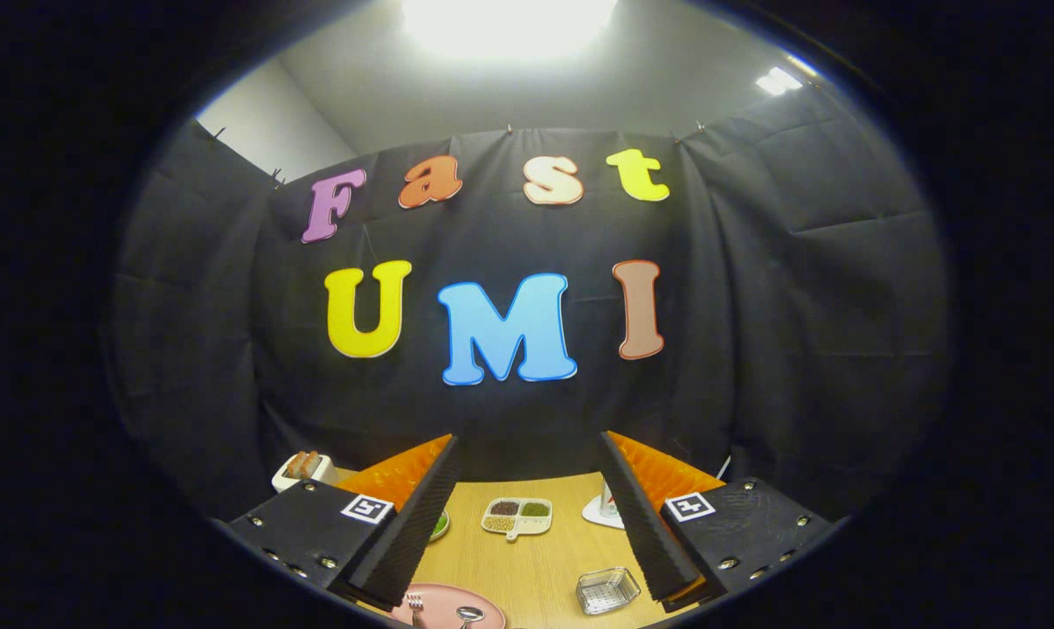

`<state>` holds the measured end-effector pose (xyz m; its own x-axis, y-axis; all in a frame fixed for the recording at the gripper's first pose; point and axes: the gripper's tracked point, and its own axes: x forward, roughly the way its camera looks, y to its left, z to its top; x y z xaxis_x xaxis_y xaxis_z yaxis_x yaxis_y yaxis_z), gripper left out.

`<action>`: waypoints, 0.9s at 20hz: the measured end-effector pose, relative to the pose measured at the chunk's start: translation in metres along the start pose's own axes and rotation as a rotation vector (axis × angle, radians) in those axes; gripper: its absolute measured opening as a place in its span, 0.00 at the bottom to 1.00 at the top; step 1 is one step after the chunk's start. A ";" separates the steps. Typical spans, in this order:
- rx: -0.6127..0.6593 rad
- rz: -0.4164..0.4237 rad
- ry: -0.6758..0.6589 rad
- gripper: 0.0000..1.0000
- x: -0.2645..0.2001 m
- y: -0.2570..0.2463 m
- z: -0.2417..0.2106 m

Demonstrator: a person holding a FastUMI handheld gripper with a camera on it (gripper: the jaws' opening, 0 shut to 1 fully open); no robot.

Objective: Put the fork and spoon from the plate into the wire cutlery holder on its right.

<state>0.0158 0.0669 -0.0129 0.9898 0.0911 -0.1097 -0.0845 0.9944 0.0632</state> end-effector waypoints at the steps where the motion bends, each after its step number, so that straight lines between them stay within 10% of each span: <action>1: -0.006 0.012 0.040 0.97 0.003 0.005 -0.016; 18: 0.026 0.198 0.788 0.64 -0.036 0.080 -0.311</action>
<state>-0.0622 0.1597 -0.3125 0.5848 0.2852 -0.7594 -0.2370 0.9554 0.1763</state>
